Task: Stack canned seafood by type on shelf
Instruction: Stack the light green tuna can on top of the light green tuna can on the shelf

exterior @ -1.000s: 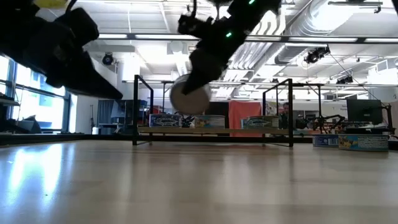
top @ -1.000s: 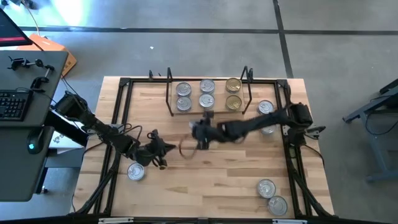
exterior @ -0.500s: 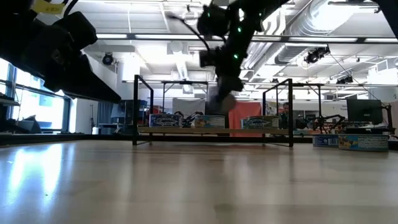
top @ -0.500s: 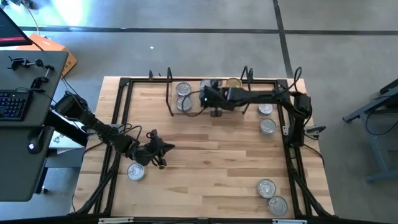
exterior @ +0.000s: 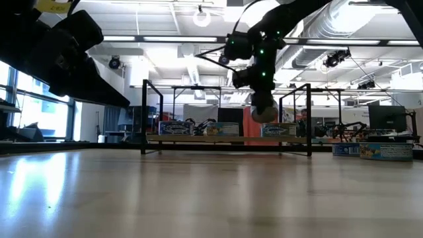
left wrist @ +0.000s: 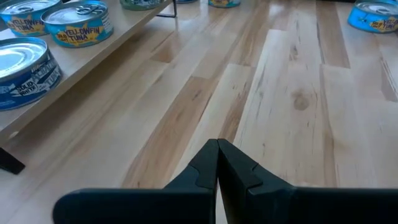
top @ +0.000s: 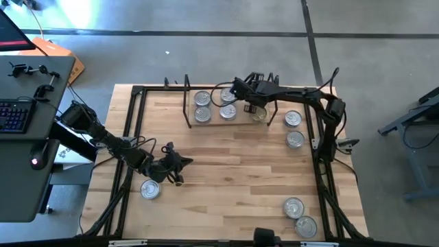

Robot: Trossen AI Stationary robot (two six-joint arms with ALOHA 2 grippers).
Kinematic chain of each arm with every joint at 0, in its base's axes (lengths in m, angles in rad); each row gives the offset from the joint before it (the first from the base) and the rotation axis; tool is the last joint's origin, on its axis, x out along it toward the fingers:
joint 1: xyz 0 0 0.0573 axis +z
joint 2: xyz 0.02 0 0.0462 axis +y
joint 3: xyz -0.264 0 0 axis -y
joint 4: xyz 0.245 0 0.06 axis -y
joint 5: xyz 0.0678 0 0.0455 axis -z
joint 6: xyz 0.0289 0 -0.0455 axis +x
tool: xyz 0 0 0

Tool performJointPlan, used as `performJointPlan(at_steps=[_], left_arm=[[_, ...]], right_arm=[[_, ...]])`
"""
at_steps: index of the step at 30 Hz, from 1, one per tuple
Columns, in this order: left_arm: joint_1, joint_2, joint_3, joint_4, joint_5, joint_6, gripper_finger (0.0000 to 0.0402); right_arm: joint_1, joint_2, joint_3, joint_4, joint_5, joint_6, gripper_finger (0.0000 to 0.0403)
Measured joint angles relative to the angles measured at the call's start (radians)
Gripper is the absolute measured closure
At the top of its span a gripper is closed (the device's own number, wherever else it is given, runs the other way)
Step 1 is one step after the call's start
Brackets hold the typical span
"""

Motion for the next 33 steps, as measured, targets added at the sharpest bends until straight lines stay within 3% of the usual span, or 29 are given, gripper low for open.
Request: performJointPlan(at_steps=[5,11,33], left_arm=[[0.036,0.0,-0.001,-0.002,0.036,0.0,0.0401],[0.047,0.0,-0.001,-0.002,0.043,0.001,0.0401],[0.047,0.0,-0.001,-0.002,0.046,0.001,0.0401]], right_arm=[[0.005,-0.003,0.009,0.01,0.009,0.007,0.0287],[-0.015,-0.001,0.009,0.05,0.098,0.068,0.0287],[-0.046,0.001,-0.002,0.016,0.092,0.167,0.0287]])
